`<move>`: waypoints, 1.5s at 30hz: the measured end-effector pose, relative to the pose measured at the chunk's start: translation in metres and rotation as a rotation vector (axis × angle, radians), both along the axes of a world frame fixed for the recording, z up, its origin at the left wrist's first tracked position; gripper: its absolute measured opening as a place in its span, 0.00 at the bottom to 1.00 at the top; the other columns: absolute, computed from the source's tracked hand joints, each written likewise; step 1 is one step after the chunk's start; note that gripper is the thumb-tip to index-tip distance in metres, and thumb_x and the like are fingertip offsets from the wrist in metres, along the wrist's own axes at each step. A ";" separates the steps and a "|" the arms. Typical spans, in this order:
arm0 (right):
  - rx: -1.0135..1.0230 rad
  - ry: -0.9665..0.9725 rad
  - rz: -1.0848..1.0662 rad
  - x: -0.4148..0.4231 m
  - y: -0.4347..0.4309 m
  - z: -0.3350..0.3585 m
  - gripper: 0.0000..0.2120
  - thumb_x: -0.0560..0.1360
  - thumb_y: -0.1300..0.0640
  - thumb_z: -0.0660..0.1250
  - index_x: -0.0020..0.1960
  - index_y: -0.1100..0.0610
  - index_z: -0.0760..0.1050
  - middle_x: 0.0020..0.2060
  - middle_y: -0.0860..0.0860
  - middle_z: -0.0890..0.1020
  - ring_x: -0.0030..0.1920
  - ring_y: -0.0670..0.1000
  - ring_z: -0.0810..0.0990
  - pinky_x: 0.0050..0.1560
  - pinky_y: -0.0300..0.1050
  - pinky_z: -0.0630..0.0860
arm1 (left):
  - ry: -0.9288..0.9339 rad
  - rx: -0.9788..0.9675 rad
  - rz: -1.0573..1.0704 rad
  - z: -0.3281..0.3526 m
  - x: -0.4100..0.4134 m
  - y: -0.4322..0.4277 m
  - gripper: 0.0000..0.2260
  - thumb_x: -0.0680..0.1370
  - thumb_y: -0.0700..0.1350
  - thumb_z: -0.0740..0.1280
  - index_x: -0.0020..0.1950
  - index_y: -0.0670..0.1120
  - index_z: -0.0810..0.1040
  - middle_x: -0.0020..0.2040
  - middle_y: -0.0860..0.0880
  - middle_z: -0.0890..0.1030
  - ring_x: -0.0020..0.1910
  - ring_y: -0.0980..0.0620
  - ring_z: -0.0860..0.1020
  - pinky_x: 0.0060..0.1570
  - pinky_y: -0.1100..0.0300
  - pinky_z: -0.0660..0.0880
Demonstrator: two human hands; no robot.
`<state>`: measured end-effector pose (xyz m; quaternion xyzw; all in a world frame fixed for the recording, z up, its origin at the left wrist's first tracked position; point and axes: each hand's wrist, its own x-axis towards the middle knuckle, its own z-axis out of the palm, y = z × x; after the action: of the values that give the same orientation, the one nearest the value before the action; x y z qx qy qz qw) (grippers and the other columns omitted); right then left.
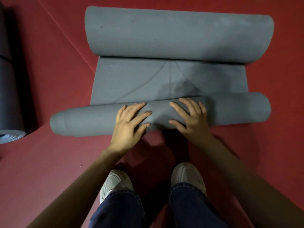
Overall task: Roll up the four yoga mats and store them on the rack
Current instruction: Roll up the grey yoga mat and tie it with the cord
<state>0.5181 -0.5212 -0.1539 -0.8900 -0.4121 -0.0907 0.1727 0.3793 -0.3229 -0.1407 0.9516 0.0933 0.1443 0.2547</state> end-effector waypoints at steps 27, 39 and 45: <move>-0.375 0.022 0.042 0.067 0.042 0.022 0.57 0.46 0.33 0.77 0.70 0.56 0.68 0.62 0.61 0.73 0.62 0.62 0.72 0.64 0.62 0.63 | 0.504 0.269 -0.110 0.023 0.074 0.056 0.55 0.59 0.67 0.75 0.78 0.49 0.54 0.74 0.46 0.60 0.73 0.46 0.59 0.70 0.42 0.51; -0.438 0.142 0.072 0.066 0.044 0.040 0.53 0.54 0.35 0.77 0.73 0.51 0.63 0.63 0.58 0.71 0.63 0.59 0.69 0.65 0.55 0.59 | 0.525 0.248 -0.093 0.034 0.079 0.053 0.48 0.58 0.63 0.77 0.74 0.55 0.62 0.67 0.48 0.70 0.65 0.44 0.68 0.63 0.47 0.61; -0.367 0.090 0.120 0.022 0.011 0.034 0.46 0.56 0.29 0.68 0.66 0.55 0.73 0.53 0.61 0.77 0.51 0.63 0.76 0.52 0.53 0.63 | 0.398 0.241 -0.110 0.027 0.024 0.027 0.46 0.54 0.69 0.64 0.69 0.50 0.72 0.59 0.45 0.78 0.55 0.41 0.77 0.54 0.46 0.69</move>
<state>0.5405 -0.5101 -0.1202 -0.8835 -0.4660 0.0365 0.0309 0.4037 -0.2958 -0.1133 0.9885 0.0718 -0.0503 0.1233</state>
